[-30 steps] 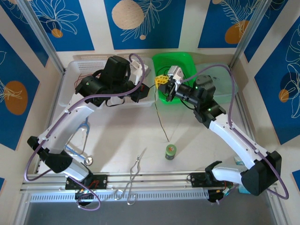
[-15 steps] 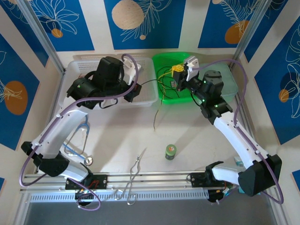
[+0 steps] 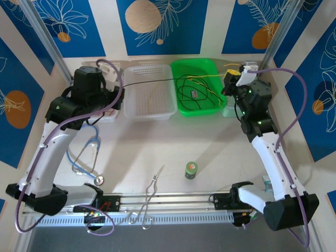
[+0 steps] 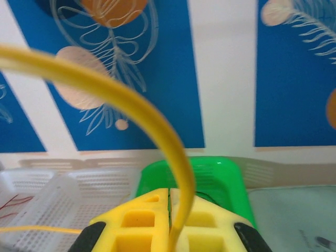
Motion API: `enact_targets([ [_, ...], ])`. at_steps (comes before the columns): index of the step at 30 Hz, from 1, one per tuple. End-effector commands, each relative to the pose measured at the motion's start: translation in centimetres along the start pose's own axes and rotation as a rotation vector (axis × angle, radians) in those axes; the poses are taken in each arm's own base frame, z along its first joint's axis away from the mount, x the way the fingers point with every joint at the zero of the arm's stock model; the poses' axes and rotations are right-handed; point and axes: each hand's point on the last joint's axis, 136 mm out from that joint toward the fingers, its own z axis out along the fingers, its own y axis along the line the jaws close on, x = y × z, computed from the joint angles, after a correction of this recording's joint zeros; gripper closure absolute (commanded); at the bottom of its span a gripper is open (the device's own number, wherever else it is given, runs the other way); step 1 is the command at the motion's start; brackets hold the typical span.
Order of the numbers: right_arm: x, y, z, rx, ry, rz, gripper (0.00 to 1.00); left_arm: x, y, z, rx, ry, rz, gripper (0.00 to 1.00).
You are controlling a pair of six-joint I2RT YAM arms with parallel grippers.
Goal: Untangle the cables
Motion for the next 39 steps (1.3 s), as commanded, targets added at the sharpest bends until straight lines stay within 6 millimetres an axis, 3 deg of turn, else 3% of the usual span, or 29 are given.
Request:
enact_targets([
  [1,-0.9,-2.5,-1.4,0.100,-0.027,0.027,1.00,-0.7,2.5,-1.5,-0.090,-0.084,-0.028,1.00],
  [11,-0.7,-6.5,-3.3,0.224,-0.006,0.044,1.00,1.1,8.6,-2.9,-0.295,-0.088,-0.109,1.00],
  [15,-0.8,-8.5,-4.3,0.313,-0.011,0.068,1.00,0.7,10.8,-4.3,-0.368,-0.234,-0.204,1.00],
  [19,-1.0,-10.5,-5.4,0.427,-0.022,0.096,1.00,0.3,12.3,-6.5,-0.435,-0.425,-0.288,1.00],
  [23,-0.8,-12.7,-6.6,0.547,-0.027,0.124,1.00,1.6,14.2,-8.3,-0.574,-0.453,-0.328,1.00],
  [29,-0.6,-15.0,-8.2,0.670,-0.050,0.171,1.00,2.3,14.7,-8.9,-0.605,-0.471,-0.334,1.00],
  [35,-0.8,-13.2,-7.2,0.542,-0.050,0.216,1.00,1.9,13.7,-7.7,-0.521,-0.470,-0.322,1.00],
  [39,-2.4,-11.2,-6.5,0.430,-0.078,0.233,1.00,1.7,13.0,-7.3,-0.472,-0.468,-0.318,1.00],
])
